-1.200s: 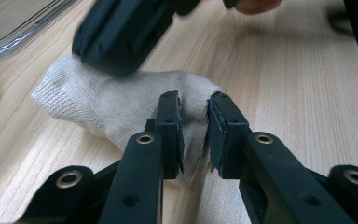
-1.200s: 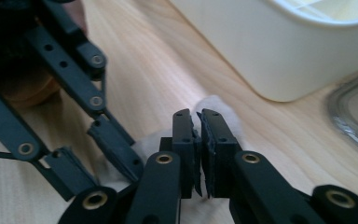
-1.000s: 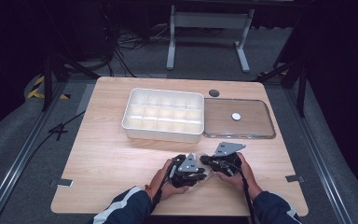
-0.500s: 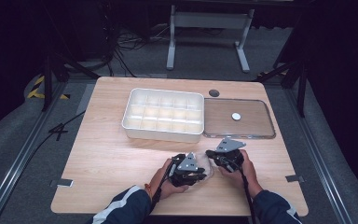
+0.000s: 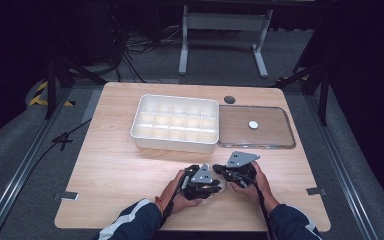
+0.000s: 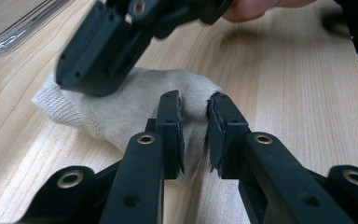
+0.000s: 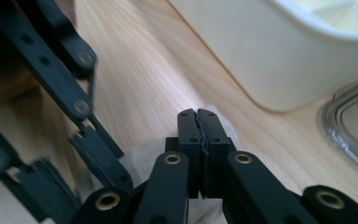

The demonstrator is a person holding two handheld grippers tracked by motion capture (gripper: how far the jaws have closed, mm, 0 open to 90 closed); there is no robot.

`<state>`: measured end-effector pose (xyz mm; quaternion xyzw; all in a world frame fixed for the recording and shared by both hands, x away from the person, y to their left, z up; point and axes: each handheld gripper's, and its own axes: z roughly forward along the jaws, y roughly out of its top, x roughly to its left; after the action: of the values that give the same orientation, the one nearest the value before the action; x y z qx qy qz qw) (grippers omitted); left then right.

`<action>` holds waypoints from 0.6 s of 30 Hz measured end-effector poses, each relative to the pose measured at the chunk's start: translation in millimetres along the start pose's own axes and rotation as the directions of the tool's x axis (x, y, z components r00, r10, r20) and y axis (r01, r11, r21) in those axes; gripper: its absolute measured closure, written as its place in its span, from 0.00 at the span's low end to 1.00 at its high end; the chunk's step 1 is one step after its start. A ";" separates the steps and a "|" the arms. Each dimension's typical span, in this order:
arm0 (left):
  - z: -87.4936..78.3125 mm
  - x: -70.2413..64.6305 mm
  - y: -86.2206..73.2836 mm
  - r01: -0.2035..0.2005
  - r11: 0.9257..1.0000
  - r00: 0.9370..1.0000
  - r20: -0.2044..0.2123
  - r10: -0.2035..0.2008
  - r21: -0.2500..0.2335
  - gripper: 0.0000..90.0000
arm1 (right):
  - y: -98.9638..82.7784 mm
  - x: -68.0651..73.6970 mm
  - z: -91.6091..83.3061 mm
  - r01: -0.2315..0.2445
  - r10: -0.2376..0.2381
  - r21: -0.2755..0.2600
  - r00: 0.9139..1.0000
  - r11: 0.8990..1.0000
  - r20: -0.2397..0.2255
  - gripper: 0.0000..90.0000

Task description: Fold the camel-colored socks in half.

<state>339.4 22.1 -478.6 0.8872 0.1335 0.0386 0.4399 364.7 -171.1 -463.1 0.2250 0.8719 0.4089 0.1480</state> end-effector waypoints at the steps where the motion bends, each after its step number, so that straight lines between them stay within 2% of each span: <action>1: -0.1 0.0 0.0 -0.002 1.000 1.000 -0.001 0.002 0.001 0.84 | -0.7 -1.5 0.6 -0.006 0.006 0.007 1.000 1.000 0.003 1.00; 5: -0.7 -1.1 0.7 -0.004 1.000 1.000 -0.010 0.004 0.009 0.84 | -5.3 -6.9 2.5 -0.028 0.027 0.029 0.999 0.999 0.034 1.00; 6: -2.0 -4.2 2.9 -0.012 0.999 0.999 -0.038 0.013 0.032 0.84 | -8.4 -9.3 3.1 -0.037 0.036 0.027 0.998 0.999 0.049 1.00; 8: -1.8 -6.5 3.8 -0.002 1.000 0.999 -0.046 0.003 0.031 0.83 | -8.8 -9.8 3.1 -0.041 0.040 0.026 0.998 0.999 0.053 1.00; 9: -3.7 -8.0 5.2 -0.016 0.999 0.998 -0.054 0.018 0.047 0.82 | -9.2 -9.6 3.3 -0.041 0.040 0.028 0.998 0.999 0.054 1.00; 14: -5.7 -6.0 3.4 -0.009 0.999 0.999 -0.049 0.011 0.037 0.83 | -10.2 -10.6 2.8 -0.049 0.047 0.036 0.997 0.998 0.054 1.00; 16: -5.8 -9.7 2.0 -0.025 0.999 0.997 -0.068 0.028 0.034 0.84 | -11.9 -13.0 2.0 -0.052 0.047 0.060 0.996 0.997 0.074 1.00; 18: -5.3 -11.0 2.8 -0.032 0.999 0.998 -0.058 0.034 0.037 0.84 | -14.1 -15.2 1.2 -0.064 0.060 0.060 0.996 0.996 0.072 1.00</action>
<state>328.4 21.7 -472.6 0.8957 0.1323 0.0691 0.4189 374.4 -186.1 -473.7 0.2707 0.8712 0.3778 0.1584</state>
